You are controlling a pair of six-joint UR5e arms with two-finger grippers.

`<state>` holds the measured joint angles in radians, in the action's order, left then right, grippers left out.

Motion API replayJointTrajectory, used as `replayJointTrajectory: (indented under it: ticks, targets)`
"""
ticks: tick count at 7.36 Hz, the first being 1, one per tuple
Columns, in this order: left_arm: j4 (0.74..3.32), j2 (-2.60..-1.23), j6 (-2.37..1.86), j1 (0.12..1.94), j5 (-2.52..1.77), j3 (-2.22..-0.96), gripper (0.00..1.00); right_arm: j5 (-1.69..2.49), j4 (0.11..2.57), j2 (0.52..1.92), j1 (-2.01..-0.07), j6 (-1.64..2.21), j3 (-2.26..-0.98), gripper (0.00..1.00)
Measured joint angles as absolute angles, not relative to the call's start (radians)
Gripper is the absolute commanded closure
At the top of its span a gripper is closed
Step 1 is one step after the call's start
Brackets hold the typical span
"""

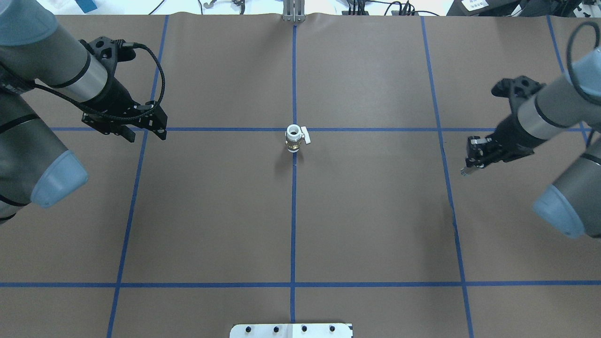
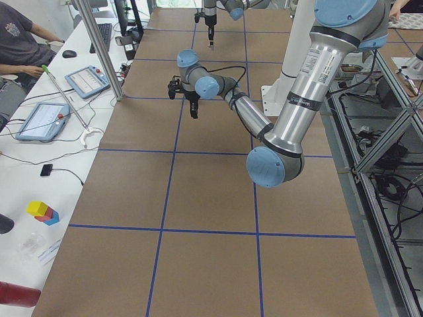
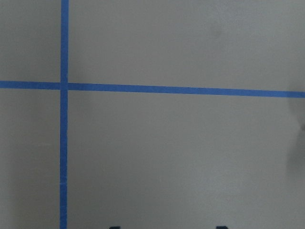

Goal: Assemble PPR valve and pipe with both arms
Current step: 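Carry the fitting with the right gripper above the standing valve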

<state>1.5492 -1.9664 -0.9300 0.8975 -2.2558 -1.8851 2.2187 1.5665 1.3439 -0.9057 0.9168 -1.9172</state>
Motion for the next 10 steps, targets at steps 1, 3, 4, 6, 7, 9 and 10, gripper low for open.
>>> replayJointTrajectory:
  ticks: [1, 3, 4, 6, 7, 9, 10]
  targets:
    - [1.551, -1.943, -0.883, 0.908, -2.253, -1.885, 0.26, 2.198, 1.714, 1.167, -0.9, 0.943, -1.865, 1.0]
    - [1.552, -1.896, -0.79, 0.94, -2.253, -1.883, 0.26, 2.181, 1.755, 0.897, -0.863, 1.117, -1.692, 1.0]
    - [1.552, -1.885, -0.774, 0.949, -2.254, -1.883, 0.26, 2.173, 1.723, 0.792, -0.84, 1.207, -1.594, 1.0]
    - [1.552, -1.878, -0.765, 0.953, -2.255, -1.884, 0.26, 2.133, 1.694, 0.625, -0.79, 1.295, -1.432, 1.0]
    - [1.552, -1.877, -0.765, 0.953, -2.255, -1.885, 0.26, 2.113, 1.682, 0.588, -0.767, 1.315, -1.394, 1.0]
    - [1.552, -1.876, -0.767, 0.952, -2.255, -1.885, 0.26, 2.076, 1.654, 0.545, -0.72, 1.359, -1.341, 1.0]
    - [1.552, -1.877, -0.767, 0.951, -2.255, -1.884, 0.26, 2.067, 1.649, 0.537, -0.705, 1.369, -1.327, 1.0]
